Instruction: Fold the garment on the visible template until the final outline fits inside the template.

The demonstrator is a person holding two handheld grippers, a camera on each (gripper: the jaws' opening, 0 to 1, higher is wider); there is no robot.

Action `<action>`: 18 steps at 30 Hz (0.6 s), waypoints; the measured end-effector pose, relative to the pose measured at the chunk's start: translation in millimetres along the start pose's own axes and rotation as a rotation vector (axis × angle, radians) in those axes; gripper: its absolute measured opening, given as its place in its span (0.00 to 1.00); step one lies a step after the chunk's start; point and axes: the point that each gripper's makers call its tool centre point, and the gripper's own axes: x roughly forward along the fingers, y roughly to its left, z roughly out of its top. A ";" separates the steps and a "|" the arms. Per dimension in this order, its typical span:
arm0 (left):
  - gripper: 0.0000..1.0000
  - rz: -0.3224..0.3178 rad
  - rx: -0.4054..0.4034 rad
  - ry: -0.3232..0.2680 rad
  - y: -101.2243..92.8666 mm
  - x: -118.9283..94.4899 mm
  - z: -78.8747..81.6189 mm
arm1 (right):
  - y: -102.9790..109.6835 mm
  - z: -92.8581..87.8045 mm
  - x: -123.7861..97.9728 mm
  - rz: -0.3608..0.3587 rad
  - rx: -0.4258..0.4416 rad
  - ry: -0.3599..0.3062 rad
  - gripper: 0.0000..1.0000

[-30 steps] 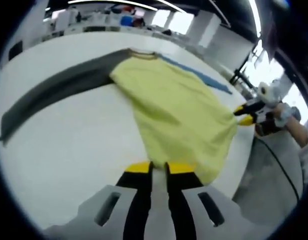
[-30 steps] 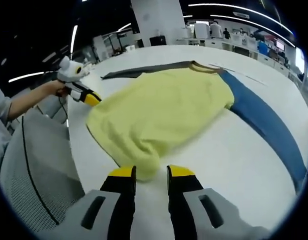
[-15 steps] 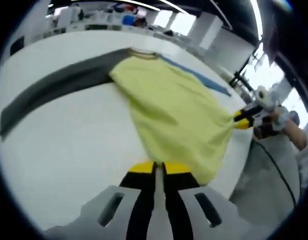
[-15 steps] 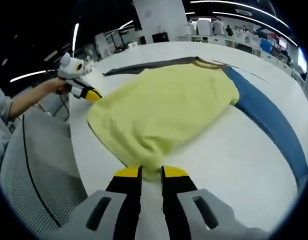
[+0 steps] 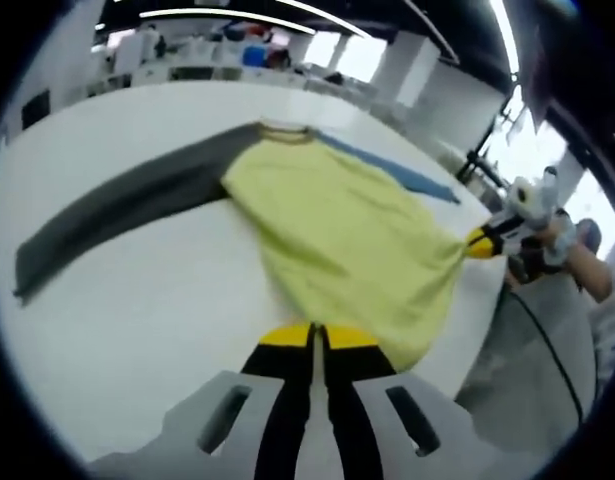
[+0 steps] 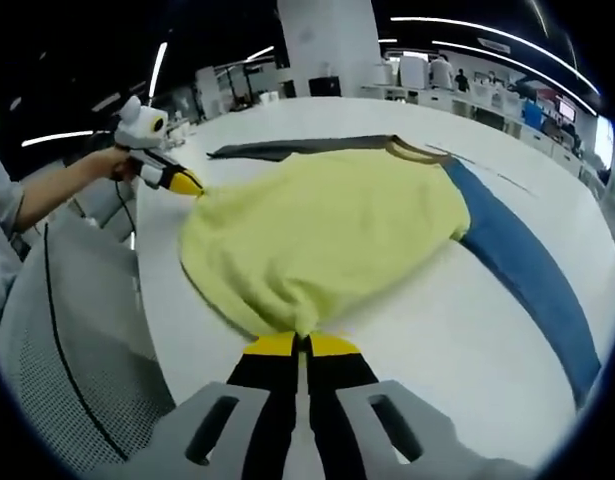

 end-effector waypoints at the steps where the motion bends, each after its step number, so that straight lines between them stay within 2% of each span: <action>1: 0.00 -0.001 0.005 -0.006 -1.3 -2.2 2.2 | 0.7 4.2 -2.9 -0.001 -0.005 -0.009 0.02; 6: 0.00 0.006 0.032 -0.029 -4.6 -12.7 13.2 | 2.0 22.1 -15.2 -0.020 -0.050 -0.040 0.02; 14: 0.00 0.035 0.072 -0.099 -5.4 -24.3 38.8 | -3.0 63.0 -33.7 -0.077 -0.108 -0.134 0.02; 18: 0.00 0.041 0.094 -0.127 -5.5 -27.4 53.9 | -7.8 78.4 -37.6 -0.090 -0.128 -0.160 0.02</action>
